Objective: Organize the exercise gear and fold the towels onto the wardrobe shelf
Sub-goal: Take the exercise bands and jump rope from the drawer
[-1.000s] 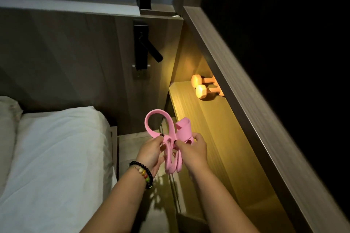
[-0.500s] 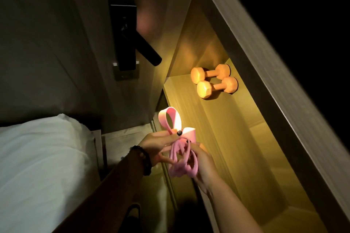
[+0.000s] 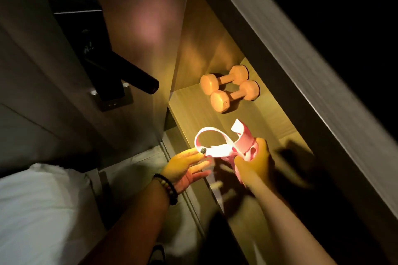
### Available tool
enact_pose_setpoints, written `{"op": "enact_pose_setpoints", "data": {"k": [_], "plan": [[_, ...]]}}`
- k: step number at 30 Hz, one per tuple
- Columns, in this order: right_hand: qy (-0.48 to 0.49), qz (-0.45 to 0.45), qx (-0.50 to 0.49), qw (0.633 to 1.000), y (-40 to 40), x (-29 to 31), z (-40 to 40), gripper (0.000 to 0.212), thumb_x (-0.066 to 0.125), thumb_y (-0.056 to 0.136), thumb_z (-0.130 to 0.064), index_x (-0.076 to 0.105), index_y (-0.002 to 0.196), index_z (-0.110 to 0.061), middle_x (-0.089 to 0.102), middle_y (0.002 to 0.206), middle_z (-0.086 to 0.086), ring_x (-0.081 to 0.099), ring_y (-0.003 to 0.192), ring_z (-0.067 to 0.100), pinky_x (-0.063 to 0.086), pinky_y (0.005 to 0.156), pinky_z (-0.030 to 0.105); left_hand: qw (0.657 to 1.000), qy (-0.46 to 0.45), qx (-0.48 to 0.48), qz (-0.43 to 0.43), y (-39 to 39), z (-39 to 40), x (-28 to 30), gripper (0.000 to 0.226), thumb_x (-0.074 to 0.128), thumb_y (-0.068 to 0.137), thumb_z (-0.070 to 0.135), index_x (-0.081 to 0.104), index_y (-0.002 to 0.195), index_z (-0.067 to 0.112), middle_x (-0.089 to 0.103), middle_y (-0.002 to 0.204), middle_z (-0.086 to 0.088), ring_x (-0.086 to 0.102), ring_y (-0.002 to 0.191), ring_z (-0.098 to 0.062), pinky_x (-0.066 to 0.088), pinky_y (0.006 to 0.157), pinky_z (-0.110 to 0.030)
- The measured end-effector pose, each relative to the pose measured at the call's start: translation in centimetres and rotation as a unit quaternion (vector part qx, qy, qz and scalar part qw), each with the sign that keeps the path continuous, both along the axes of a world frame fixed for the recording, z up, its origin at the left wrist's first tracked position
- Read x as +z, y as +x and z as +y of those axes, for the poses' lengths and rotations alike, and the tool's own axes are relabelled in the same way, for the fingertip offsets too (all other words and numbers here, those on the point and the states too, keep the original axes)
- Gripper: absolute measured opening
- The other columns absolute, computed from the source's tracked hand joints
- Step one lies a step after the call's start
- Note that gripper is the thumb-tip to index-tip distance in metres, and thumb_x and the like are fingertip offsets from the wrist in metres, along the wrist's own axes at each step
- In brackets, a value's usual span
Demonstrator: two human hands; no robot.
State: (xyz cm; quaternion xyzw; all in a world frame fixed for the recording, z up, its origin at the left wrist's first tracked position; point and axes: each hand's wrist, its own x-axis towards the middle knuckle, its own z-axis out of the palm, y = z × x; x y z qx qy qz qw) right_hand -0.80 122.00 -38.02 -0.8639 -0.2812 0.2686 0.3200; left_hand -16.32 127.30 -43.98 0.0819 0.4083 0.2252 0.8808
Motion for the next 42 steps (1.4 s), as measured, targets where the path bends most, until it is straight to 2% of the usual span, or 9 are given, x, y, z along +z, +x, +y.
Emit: {"op": "enact_pose_setpoints", "data": {"k": [2,8,11,14,18,26,32,38,42], "plan": [[0.001,-0.065,0.001,0.998,1.2,-0.7,0.5,0.052,0.072,0.079,0.001,0.048,0.125,-0.004,0.059,0.107,0.009,0.06,0.099,0.025,0.053,0.079,0.034,1.0,0.005,0.029,0.002,0.5,0.2,-0.7,0.023,0.051,0.095,0.007,0.062,0.116,0.008,0.071,0.112,-0.013,0.07,0.096,-0.024,0.059,0.074,-0.034],[0.022,-0.101,-0.031,0.994,4.2,-5.1,1.2,0.052,0.068,0.08,0.007,0.049,0.128,0.0,0.058,0.108,0.007,0.06,0.101,0.023,0.05,0.078,0.031,0.998,0.023,0.042,0.044,3.3,0.5,-1.5,0.023,0.054,0.094,0.002,0.059,0.115,0.012,0.071,0.111,-0.011,0.069,0.101,-0.022,0.053,0.084,-0.035],[-0.081,-0.179,0.046,0.979,5.1,-8.9,1.3,0.054,0.07,0.081,-0.006,0.05,0.131,-0.01,0.06,0.119,0.013,0.06,0.108,0.033,0.049,0.078,0.033,0.989,0.104,-0.008,0.105,3.7,0.9,-2.4,0.031,0.058,0.091,-0.002,0.058,0.118,0.012,0.068,0.115,-0.008,0.064,0.102,-0.018,0.048,0.082,-0.031],[-0.252,-0.242,0.2,0.915,5.0,-12.1,1.3,0.067,0.065,0.085,-0.017,0.033,0.144,-0.02,0.016,0.155,0.012,0.028,0.139,0.035,0.039,0.108,0.043,0.963,0.198,-0.08,0.163,2.9,1.1,-3.5,0.037,0.059,0.09,-0.003,0.054,0.122,0.015,0.061,0.126,-0.008,0.058,0.117,-0.02,0.048,0.092,-0.031],[-0.326,-0.186,0.231,0.897,4.7,-13.0,1.2,0.094,0.064,0.085,-0.045,0.002,0.152,-0.023,-0.022,0.158,0.01,-0.006,0.146,0.039,0.013,0.117,0.053,0.926,0.276,-0.144,0.213,1.3,0.7,-4.0,0.044,0.067,0.086,0.006,0.051,0.126,0.018,0.055,0.13,-0.004,0.05,0.124,-0.02,0.042,0.107,-0.04],[-0.28,-0.253,0.283,0.882,3.2,-8.1,-1.7,0.095,0.057,0.091,-0.037,-0.012,0.153,-0.017,-0.015,0.16,0.011,-0.014,0.146,0.034,-0.003,0.117,0.055,0.876,0.379,-0.146,0.26,-0.6,-1.9,0.2,0.035,0.051,0.096,0.004,0.05,0.13,0.013,0.056,0.133,-0.005,0.052,0.123,-0.015,0.044,0.103,-0.029],[-0.282,-0.244,0.285,0.883,1.2,-3.9,-5.5,0.086,0.055,0.093,-0.03,-0.006,0.153,-0.018,-0.012,0.161,0.009,-0.012,0.147,0.03,0.001,0.119,0.05,0.79,0.482,-0.193,0.327,-2.4,-3.3,5.2,0.04,0.055,0.095,0.013,0.049,0.134,0.02,0.052,0.138,0.003,0.045,0.13,-0.011,0.038,0.111,-0.035],[-0.142,-0.133,0.237,0.952,-2.5,1.4,-11.5,0.081,0.06,0.09,-0.013,0.01,0.154,-0.024,0.025,0.156,0.002,0.037,0.137,0.022,0.042,0.106,0.036,0.718,0.544,-0.24,0.362,-3.0,-8.4,9.8,0.043,0.046,0.1,0.028,0.041,0.143,0.025,0.054,0.136,-0.003,0.05,0.125,-0.022,0.041,0.104,-0.037],[-0.09,-0.134,0.246,0.956,-4.3,2.0,-17.3,0.078,0.057,0.092,-0.017,0.009,0.153,-0.021,0.009,0.161,0.004,0.005,0.149,0.023,0.014,0.121,0.042,0.672,0.571,-0.263,0.392,-3.4,-14.0,11.2,0.047,0.044,0.1,0.033,0.035,0.146,0.027,0.059,0.128,-0.007,0.058,0.11,-0.023,0.048,0.091,-0.035]]}}
